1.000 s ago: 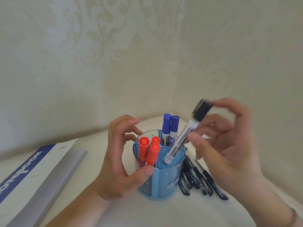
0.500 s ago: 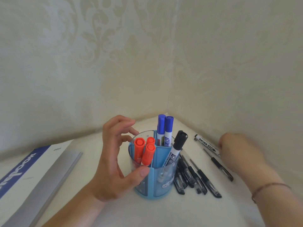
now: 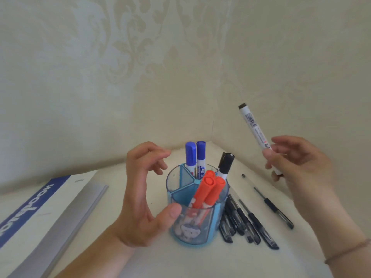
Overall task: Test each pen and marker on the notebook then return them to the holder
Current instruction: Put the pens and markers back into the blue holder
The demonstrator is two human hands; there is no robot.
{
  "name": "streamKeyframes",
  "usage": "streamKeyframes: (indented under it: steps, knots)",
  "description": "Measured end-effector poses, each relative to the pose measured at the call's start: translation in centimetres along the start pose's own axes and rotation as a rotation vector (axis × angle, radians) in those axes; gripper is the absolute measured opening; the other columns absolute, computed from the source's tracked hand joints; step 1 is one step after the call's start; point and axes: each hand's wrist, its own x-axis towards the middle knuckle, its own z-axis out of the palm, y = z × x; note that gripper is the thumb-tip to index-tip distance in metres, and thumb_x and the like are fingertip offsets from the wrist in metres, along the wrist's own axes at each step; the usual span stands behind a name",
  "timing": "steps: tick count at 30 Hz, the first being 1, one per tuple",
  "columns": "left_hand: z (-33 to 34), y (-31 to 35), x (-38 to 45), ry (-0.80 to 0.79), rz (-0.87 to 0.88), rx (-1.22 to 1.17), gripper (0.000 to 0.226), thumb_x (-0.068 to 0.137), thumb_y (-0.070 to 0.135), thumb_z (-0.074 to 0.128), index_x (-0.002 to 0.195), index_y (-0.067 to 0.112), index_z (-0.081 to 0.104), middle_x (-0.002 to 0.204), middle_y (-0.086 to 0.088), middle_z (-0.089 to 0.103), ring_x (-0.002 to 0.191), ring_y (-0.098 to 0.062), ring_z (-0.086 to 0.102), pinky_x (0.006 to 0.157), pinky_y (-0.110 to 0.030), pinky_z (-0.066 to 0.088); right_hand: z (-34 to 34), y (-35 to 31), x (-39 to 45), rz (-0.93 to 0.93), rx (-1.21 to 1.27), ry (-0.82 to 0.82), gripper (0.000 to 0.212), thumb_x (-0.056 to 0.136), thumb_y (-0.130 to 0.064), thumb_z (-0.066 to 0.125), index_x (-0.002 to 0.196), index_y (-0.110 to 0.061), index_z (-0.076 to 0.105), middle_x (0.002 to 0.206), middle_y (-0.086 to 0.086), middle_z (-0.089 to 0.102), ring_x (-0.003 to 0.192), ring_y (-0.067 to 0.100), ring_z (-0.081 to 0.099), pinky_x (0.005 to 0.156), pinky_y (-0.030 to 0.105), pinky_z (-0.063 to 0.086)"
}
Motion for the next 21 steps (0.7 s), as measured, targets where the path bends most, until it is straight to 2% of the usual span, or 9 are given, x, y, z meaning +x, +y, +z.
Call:
streamKeyframes:
  steps: [3, 5, 7, 9, 12, 16, 19, 21]
  knots:
    - [0.1, 0.0, -0.3, -0.058, 0.03, 0.022, 0.065, 0.078, 0.047, 0.064, 0.13, 0.013, 0.044, 0.127, -0.01, 0.038, 0.101, -0.042, 0.049, 0.083, -0.043, 0.042, -0.4, -0.8, -0.1, -0.071, 0.145, -0.068, 0.024, 0.062, -0.025, 0.08, 0.082, -0.019, 0.069, 0.069, 0.003, 0.064, 0.053, 0.022, 0.052, 0.048, 0.027, 0.041]
    - [0.2, -0.1, -0.3, -0.082, 0.037, 0.017, 0.068, 0.068, 0.033, 0.066, 0.129, 0.012, 0.045, 0.128, -0.01, 0.038, 0.102, -0.044, 0.049, 0.083, -0.046, 0.043, -0.6, -1.0, -0.1, -0.085, 0.242, -0.11, 0.033, 0.056, -0.033, 0.086, 0.083, -0.021, 0.071, 0.071, 0.001, 0.065, 0.055, 0.02, 0.053, 0.054, 0.025, 0.042]
    - [0.3, -0.1, -0.2, -0.087, 0.029, -0.003, 0.069, 0.064, 0.028, 0.065, 0.128, 0.009, 0.045, 0.127, -0.011, 0.038, 0.1, -0.045, 0.049, 0.082, -0.049, 0.044, -0.9, -1.0, 0.1, -0.097, 0.385, -0.153, 0.041, 0.055, -0.029, 0.088, 0.091, -0.023, 0.07, 0.08, 0.0, 0.067, 0.066, 0.016, 0.059, 0.065, 0.021, 0.049]
    - [0.3, 0.0, -0.2, -0.081, 0.016, -0.015, 0.069, 0.063, 0.026, 0.066, 0.127, 0.009, 0.046, 0.126, -0.013, 0.037, 0.1, -0.045, 0.049, 0.081, -0.051, 0.044, -1.0, -1.2, 0.2, -0.111, 0.485, -0.171, 0.048, 0.06, -0.023, 0.085, 0.103, -0.022, 0.064, 0.088, 0.002, 0.07, 0.078, 0.016, 0.062, 0.075, 0.024, 0.052]
    - [0.4, 0.0, -0.3, -0.08, -0.002, -0.023, 0.069, 0.063, 0.026, 0.066, 0.126, 0.009, 0.046, 0.124, -0.014, 0.037, 0.1, -0.044, 0.049, 0.08, -0.052, 0.045, -0.1, -1.5, -0.4, -0.158, 0.467, -0.118, 0.049, 0.07, -0.017, 0.075, 0.113, -0.023, 0.053, 0.093, 0.006, 0.072, 0.081, 0.023, 0.067, 0.079, 0.031, 0.054]
    - [0.4, 0.1, -0.3, -0.066, -0.011, -0.024, 0.068, 0.063, 0.026, 0.067, 0.126, 0.011, 0.047, 0.124, -0.014, 0.037, 0.096, -0.042, 0.051, 0.079, -0.05, 0.045, 1.5, -2.0, -1.7, -0.253, 0.423, -0.054, 0.042, 0.085, 0.0, 0.056, 0.116, -0.025, 0.042, 0.098, 0.007, 0.068, 0.084, 0.027, 0.069, 0.079, 0.036, 0.055]
    - [0.4, 0.1, -0.3, -0.031, 0.008, -0.009, 0.068, 0.062, 0.026, 0.067, 0.125, 0.01, 0.048, 0.125, -0.011, 0.038, 0.091, -0.043, 0.052, 0.078, -0.046, 0.045, 2.4, -2.1, -2.4, -0.311, 0.404, -0.057, 0.043, 0.084, 0.004, 0.054, 0.115, -0.022, 0.041, 0.1, 0.009, 0.064, 0.087, 0.029, 0.069, 0.081, 0.042, 0.056]
    - [0.4, 0.2, -0.2, -0.006, 0.031, 0.015, 0.067, 0.062, 0.027, 0.065, 0.123, 0.006, 0.047, 0.124, -0.009, 0.038, 0.088, -0.043, 0.051, 0.078, -0.044, 0.043, 3.2, -1.6, -2.8, -0.336, 0.359, -0.142, 0.04, 0.083, 0.003, 0.059, 0.111, -0.021, 0.046, 0.099, 0.012, 0.065, 0.087, 0.032, 0.07, 0.08, 0.044, 0.056]
